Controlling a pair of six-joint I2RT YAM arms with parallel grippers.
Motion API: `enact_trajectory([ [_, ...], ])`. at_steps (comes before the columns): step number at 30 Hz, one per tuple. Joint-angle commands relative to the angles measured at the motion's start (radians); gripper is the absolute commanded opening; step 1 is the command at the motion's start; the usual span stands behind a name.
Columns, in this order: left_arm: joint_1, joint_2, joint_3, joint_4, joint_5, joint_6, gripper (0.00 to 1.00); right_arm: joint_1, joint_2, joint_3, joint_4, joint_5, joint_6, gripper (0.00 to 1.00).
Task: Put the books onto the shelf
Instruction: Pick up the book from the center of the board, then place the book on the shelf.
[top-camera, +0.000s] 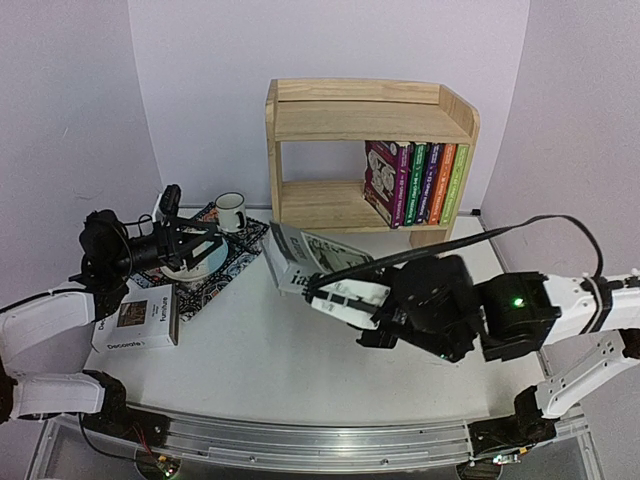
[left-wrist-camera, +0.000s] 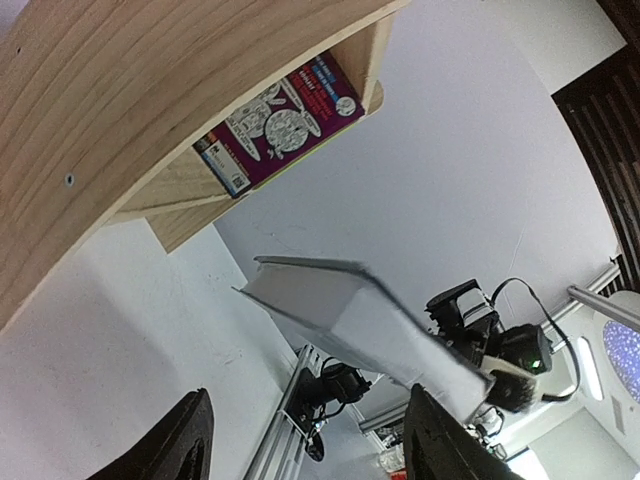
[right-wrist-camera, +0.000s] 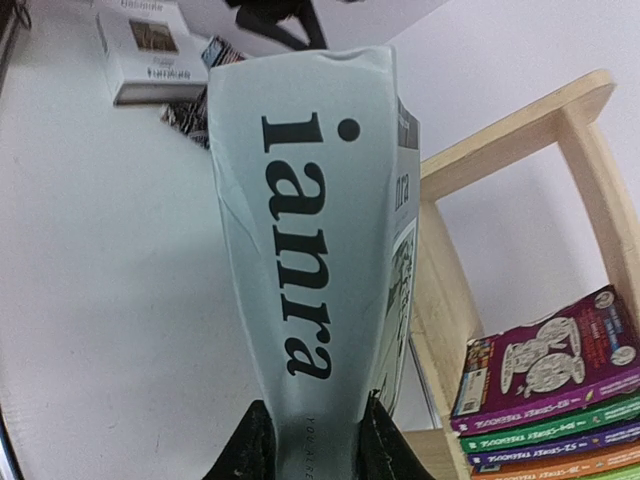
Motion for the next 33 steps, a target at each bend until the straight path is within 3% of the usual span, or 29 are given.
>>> enact_trajectory([
  [1, 0.018, -0.033, 0.068, -0.067, 0.013, 0.079, 0.66, 0.006, -0.044, 0.130, 0.003, 0.007, -0.122, 0.23],
  [12, 0.019, -0.022, 0.052, -0.079, -0.002, 0.098, 0.66, 0.006, 0.099, 0.489, 0.063, 0.138, -0.552, 0.20],
  [21, 0.017, -0.027, 0.049, -0.080, -0.004, 0.104, 0.66, 0.001, 0.142, 0.587, 0.145, 0.180, -0.778, 0.22],
  [25, 0.018, -0.008, 0.050, -0.079, -0.007, 0.117, 0.66, -0.060, 0.195, 0.639, 0.196, 0.208, -0.869, 0.22],
  [33, 0.018, 0.034, 0.075, -0.080, 0.022, 0.130, 0.66, -0.231, 0.258, 0.705, 0.199, 0.118, -0.875, 0.18],
])
